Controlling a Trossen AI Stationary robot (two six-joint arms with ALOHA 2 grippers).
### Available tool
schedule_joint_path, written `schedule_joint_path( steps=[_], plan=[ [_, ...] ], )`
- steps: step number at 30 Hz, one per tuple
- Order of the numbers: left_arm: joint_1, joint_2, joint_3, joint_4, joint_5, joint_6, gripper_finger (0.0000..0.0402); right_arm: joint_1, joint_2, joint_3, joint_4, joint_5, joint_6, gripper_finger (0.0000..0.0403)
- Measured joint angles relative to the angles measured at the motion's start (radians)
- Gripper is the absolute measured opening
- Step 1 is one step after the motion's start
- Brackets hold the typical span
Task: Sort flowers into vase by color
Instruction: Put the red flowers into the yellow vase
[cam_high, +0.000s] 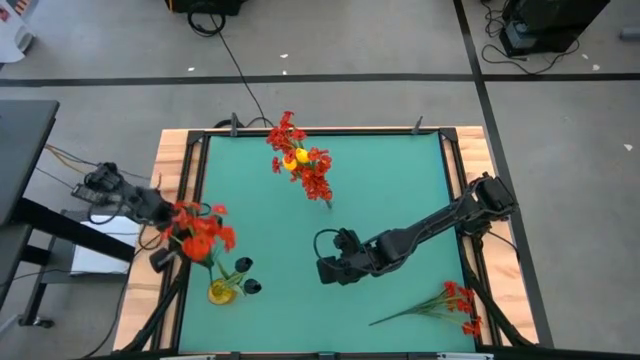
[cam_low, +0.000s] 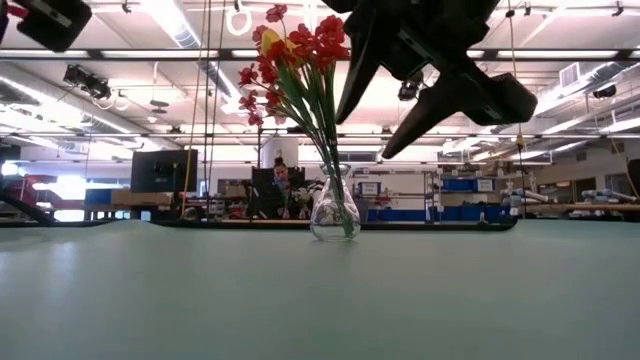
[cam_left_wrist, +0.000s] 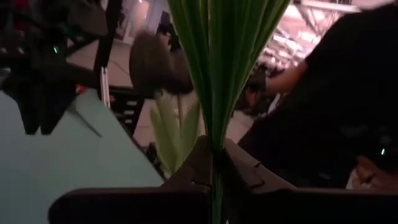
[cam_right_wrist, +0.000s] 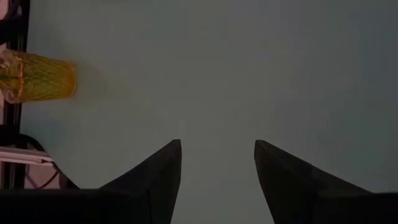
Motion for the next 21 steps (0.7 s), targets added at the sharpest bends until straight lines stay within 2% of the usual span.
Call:
schedule_joint_path(
  steps=[10,21],
  plan=[
    [-0.019,0.000,-0.058,-0.008,-0.013,0.137,0.0014,0.010,0.000,0.000,-0.015,-0.035,0.007,0.0211],
    [-0.073,0.000,-0.059,-0.123,0.002,0.224,0.0015,0.009,0.000,0.000,-0.020,-0.109,0.033,0.0211]
  ],
)
